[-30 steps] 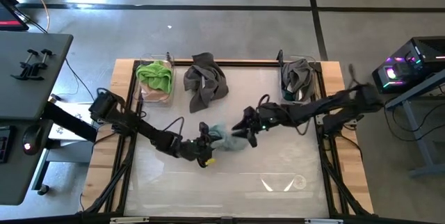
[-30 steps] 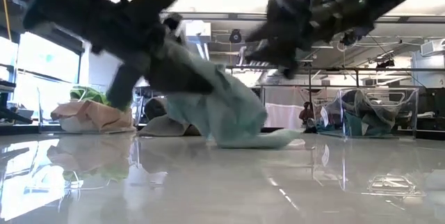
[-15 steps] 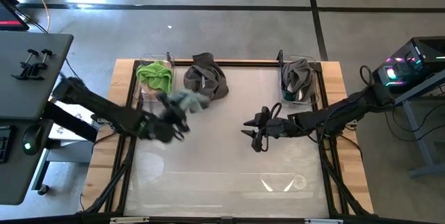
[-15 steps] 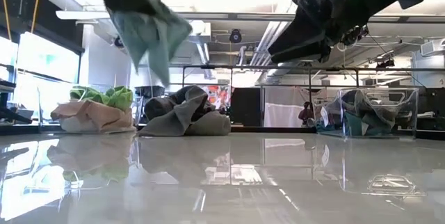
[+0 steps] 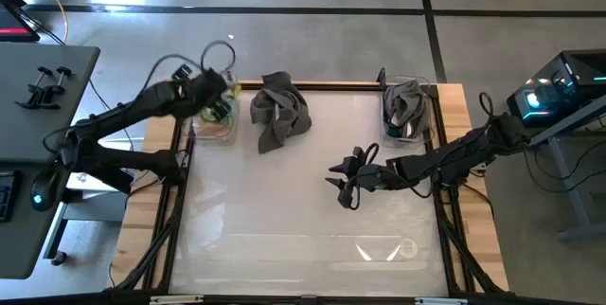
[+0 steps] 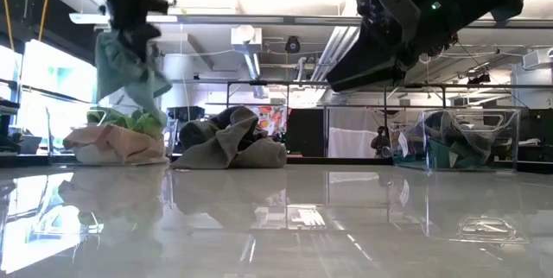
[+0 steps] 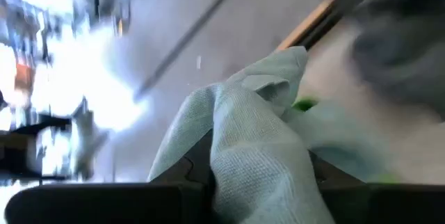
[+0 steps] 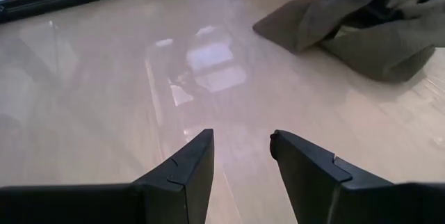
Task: Sort towels by color in basket
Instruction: Put the light blue towel into the left bin
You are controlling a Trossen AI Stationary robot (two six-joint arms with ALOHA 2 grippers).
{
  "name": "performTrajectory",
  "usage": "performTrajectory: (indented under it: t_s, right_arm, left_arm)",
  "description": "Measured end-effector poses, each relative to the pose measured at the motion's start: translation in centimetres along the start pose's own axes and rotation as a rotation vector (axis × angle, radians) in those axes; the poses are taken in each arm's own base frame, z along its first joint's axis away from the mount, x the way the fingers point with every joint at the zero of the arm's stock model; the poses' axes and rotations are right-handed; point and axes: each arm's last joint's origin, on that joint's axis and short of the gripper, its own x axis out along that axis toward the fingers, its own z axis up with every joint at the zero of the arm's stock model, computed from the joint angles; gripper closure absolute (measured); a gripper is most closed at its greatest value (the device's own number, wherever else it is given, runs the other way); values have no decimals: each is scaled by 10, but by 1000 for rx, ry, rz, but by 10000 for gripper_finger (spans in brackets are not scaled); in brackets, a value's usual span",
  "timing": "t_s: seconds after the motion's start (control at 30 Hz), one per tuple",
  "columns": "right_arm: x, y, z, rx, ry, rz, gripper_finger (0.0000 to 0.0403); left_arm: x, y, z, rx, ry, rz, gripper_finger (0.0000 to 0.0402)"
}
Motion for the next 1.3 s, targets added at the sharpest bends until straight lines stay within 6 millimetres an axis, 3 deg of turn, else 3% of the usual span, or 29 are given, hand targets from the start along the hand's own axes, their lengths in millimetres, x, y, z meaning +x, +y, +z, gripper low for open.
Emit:
performTrajectory:
  t_s: [0.2, 0.33, 0.53, 0.63, 0.8, 1.03, 1.17, 1.3]
  right_arm:
    - [1, 1, -2, -3, 12, 11, 250]
    - [1, 1, -1, -2, 9, 12, 250]
    - [0, 4, -2, -6, 10, 24, 250]
    - [-2, 7, -4, -15, 11, 36, 250]
    - [-3, 11, -5, -29, 11, 46, 250]
    - [-3, 11, -5, -33, 9, 44, 250]
    - [-3, 10, -5, -59, 8, 40, 250]
    - [-2, 8, -4, -64, 7, 36, 250]
  left_arm:
    - [51, 14, 0, -27, 231, -18, 322]
    - [83, 8, 5, -58, 292, -177, 312]
    - [132, 1, 3, -112, 421, -270, 236]
    - [146, 3, -3, -119, 484, -270, 192]
    - [136, 17, 2, -151, 485, -290, 157]
    - [84, 39, 23, -178, 393, -314, 156]
    - [60, 46, 22, -230, 405, -306, 162]
    - [59, 46, 15, -267, 465, -249, 179]
